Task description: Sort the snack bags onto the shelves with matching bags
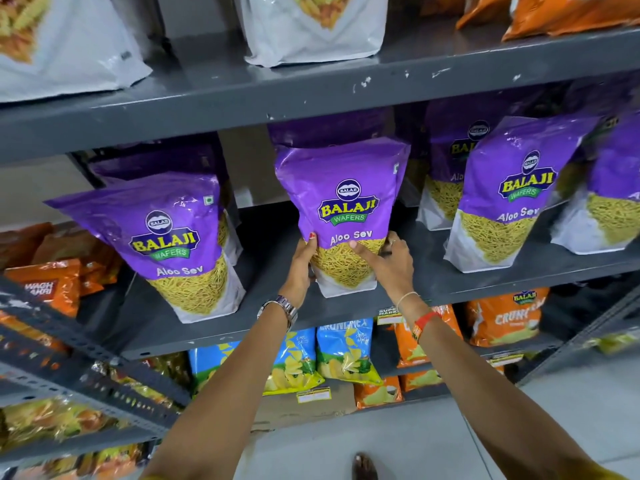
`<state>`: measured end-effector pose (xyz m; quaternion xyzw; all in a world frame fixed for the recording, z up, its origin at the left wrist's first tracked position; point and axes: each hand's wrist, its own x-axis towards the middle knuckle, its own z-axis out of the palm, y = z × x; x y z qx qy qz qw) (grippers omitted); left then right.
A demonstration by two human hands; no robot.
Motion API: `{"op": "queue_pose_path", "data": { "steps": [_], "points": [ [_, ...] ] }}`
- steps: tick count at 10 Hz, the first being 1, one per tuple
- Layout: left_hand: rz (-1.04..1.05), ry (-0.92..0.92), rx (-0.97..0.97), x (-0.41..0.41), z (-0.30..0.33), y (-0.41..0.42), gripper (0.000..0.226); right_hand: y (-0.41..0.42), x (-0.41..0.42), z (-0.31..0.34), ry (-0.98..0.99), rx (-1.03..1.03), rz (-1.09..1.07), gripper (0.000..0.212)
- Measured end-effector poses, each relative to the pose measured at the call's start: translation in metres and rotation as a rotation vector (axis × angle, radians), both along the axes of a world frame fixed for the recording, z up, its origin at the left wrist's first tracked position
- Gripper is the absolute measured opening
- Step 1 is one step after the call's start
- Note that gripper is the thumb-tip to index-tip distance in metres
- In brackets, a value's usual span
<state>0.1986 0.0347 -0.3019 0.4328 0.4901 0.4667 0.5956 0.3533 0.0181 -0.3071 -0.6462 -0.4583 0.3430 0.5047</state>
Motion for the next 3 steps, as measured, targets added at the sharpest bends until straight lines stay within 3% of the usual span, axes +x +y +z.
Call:
{"op": "queue_pose_path", "data": {
  "steps": [2, 3],
  "points": [
    [0.17, -0.034, 0.07, 0.001, 0.007, -0.014, 0.055, -0.019, 0.009, 0.003, 0.07, 0.005, 0.04, 0.065],
    [0.244, 0.016, 0.253, 0.004, 0.014, -0.031, 0.052, -0.043, 0.029, 0.01, 0.214, 0.178, -0.126, 0.048]
  ]
}}
